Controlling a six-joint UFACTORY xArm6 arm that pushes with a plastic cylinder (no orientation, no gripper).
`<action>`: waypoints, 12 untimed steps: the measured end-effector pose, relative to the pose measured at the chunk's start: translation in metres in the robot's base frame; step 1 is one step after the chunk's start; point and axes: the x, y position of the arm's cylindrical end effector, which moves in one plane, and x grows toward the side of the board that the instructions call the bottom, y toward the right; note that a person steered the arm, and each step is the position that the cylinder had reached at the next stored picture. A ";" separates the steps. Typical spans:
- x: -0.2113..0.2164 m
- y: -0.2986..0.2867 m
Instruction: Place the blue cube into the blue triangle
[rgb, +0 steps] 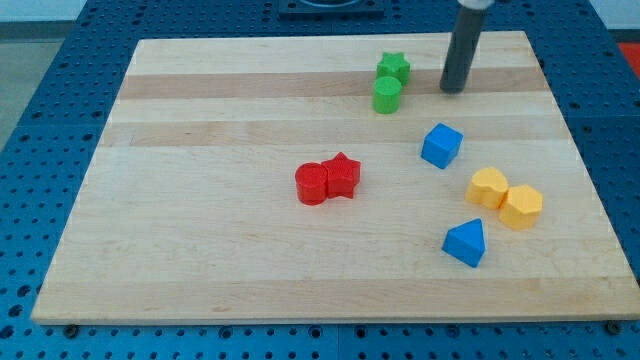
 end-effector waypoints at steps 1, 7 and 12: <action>0.010 -0.004; 0.092 -0.017; 0.165 -0.047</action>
